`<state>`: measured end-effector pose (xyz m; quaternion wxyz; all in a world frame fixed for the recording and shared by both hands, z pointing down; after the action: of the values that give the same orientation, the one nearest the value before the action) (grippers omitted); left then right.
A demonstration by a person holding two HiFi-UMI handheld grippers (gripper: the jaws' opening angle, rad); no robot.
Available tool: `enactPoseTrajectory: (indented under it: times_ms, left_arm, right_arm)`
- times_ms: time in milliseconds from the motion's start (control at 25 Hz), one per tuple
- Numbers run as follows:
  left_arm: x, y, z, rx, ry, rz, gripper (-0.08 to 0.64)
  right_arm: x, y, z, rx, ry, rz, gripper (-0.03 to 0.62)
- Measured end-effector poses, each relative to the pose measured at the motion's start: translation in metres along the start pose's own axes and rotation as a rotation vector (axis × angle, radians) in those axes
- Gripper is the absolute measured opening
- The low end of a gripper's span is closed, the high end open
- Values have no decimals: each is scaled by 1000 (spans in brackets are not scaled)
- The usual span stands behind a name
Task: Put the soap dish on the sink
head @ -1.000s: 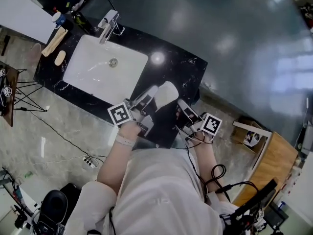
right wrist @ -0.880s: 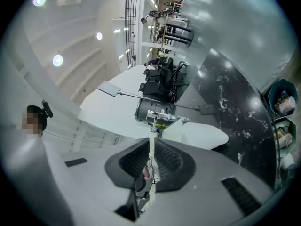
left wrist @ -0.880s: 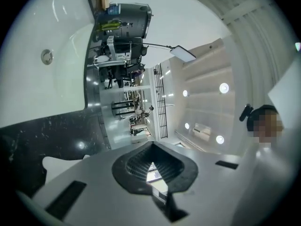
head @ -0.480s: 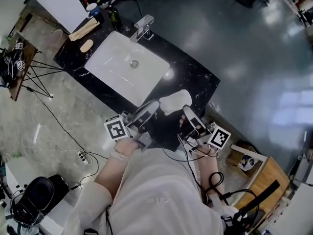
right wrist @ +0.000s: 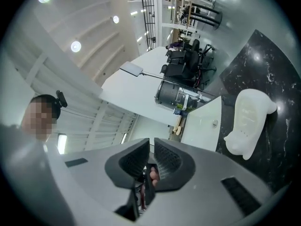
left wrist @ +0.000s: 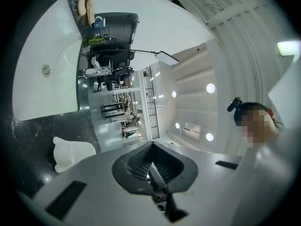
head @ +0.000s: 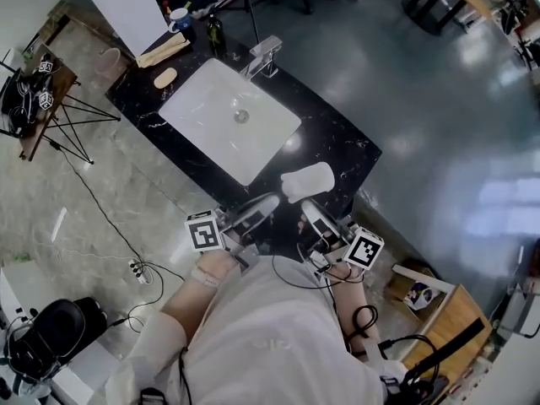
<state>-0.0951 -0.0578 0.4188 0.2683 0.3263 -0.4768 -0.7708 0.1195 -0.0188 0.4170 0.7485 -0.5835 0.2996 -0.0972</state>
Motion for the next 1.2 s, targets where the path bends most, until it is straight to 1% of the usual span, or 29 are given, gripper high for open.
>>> enactPoseTrajectory:
  times_ms: [320,680,840,1000,1120,1200]
  left_arm:
    - [0,-3,-3,-10,-7,1,6]
    - [-13,-10,-14,-14,-22,3,6]
    - [-17,-6,-10,1,-27,2,6]
    - [-22,-1,-6,26,-45,36,6]
    - [-23,-2,-7,26,-35,10,6]
    - [-24,-3,-7,24,-34,6,6]
  right_arm:
    - [-5,0,-3,15,41,6,41]
    - [4,-4,6,13,28,-26,41]
    - [3,-7,8,20,31,-58,41]
    - [4,-10,9,16,50,-50,41]
    - [3,-13,10,13,47,-65,41]
    - [3,-14,10,11,48,-70,41]
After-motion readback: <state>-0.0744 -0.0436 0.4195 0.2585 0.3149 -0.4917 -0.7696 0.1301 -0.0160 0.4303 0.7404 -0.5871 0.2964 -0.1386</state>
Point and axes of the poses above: the fingertips, and each gripper's own axes: z backward along the fingers, y to its left, x out of its top, the point moved 10 cm from there along z, backward along the fingers, and after that the axes turned 11 degrees about -y, right-handed, at the moved point
